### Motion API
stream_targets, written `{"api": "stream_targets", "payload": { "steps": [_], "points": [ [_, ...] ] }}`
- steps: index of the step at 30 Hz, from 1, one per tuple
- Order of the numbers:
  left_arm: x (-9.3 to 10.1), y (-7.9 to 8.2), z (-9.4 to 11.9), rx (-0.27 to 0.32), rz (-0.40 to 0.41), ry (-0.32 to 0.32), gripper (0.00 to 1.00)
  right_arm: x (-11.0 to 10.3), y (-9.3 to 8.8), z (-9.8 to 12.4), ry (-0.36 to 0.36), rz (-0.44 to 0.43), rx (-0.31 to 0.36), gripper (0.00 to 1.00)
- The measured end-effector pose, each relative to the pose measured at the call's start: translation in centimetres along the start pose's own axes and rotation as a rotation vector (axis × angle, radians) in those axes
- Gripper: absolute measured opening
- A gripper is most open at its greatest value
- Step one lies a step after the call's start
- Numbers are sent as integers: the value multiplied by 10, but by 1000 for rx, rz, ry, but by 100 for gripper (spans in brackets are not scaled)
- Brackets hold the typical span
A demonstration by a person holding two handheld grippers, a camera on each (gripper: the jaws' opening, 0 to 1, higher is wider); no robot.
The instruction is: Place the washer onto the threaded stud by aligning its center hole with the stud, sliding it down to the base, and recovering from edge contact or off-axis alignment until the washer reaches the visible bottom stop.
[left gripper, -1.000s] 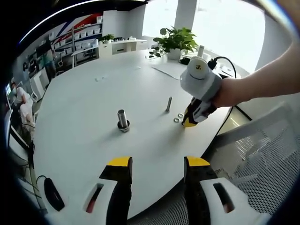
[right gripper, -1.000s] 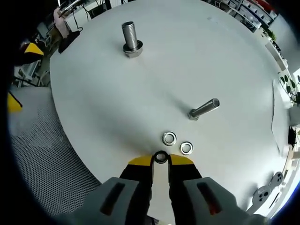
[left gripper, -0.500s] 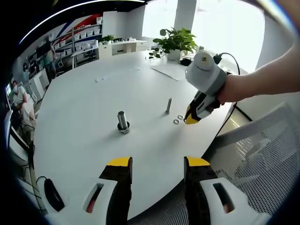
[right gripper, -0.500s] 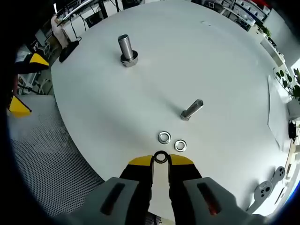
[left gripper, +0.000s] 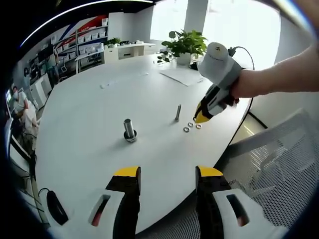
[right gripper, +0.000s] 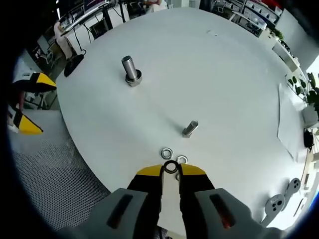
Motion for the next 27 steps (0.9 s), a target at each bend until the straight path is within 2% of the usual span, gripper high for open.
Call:
{"api": "stream_targets", "payload": {
  "steps": [18, 27],
  "points": [
    [0, 0, 0, -4, -5, 2, 43, 20, 24, 15, -5, 31, 13, 13],
    [-2, -1, 0, -6, 2, 8, 42, 29, 35, 13, -10, 63, 22, 13]
  ]
}}
Point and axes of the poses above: the point that each gripper's makers call its tool centre point, and the gripper's own axes: z roughly backward along the fingers, x roughly to its right, y roughly out of its top, the point moved 7 cm from there along z, roughly backward along the fingers, and after that the axes turned 2 degrees about -y, right-handed, at the moved point
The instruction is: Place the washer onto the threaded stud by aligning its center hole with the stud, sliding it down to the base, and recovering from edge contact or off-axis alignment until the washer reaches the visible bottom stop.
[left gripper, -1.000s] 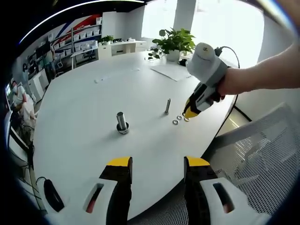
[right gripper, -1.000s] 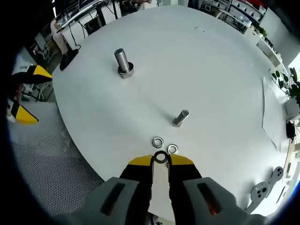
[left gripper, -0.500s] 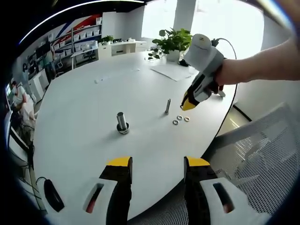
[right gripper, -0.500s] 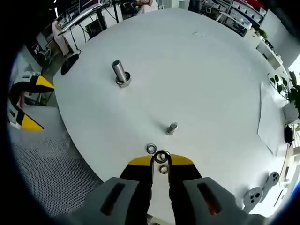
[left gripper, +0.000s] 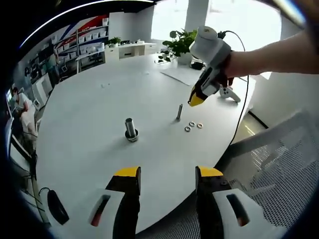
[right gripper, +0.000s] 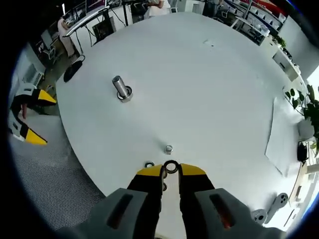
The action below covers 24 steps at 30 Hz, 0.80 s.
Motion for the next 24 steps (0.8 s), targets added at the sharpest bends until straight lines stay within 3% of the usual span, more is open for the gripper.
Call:
{"api": "stream_targets", "payload": {
  "steps": [13, 24],
  "points": [
    [0, -2, -1, -14, -8, 4, 43, -1, 12, -12, 19, 68, -1, 13],
    [-1, -3, -1, -19, -9, 12, 43, 1, 16, -19, 37, 67, -11, 13]
  ]
}}
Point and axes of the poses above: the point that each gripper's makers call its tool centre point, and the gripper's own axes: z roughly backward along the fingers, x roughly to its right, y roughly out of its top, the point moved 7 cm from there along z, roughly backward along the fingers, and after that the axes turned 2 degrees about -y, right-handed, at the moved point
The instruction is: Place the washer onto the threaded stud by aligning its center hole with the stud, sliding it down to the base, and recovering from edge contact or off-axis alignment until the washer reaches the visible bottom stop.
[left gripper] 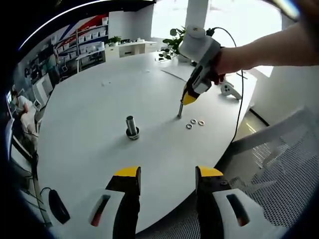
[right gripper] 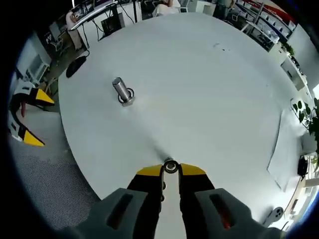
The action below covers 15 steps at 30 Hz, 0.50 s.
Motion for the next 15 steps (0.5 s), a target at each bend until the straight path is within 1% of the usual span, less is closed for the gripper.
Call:
{"api": "stream_targets", "payload": {
  "steps": [5, 15],
  "points": [
    [0, -1, -1, -7, -4, 1, 43, -2, 1, -2, 7, 9, -8, 13],
    [-2, -1, -1, -10, 3, 6, 42, -4, -3, -19, 25, 19, -43, 14]
  ]
}}
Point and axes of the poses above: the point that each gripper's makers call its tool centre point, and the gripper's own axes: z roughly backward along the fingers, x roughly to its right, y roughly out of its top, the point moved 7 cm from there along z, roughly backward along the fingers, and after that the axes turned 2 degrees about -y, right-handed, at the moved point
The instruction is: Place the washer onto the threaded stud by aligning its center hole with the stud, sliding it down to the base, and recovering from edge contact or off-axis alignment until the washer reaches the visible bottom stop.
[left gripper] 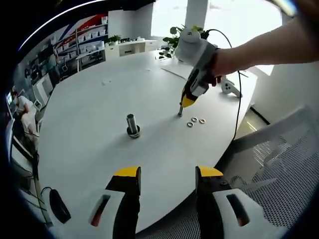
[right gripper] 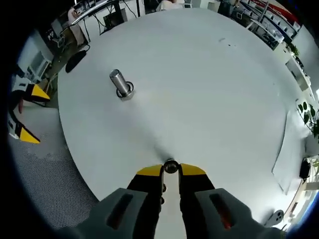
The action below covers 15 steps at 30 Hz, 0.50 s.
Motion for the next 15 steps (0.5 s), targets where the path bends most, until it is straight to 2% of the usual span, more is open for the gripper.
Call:
{"api": "stream_targets", "payload": {
  "steps": [15],
  "points": [
    [-1, -1, 0, -3, 13, 0, 42, 4, -7, -26, 8, 21, -60, 14]
  ]
}}
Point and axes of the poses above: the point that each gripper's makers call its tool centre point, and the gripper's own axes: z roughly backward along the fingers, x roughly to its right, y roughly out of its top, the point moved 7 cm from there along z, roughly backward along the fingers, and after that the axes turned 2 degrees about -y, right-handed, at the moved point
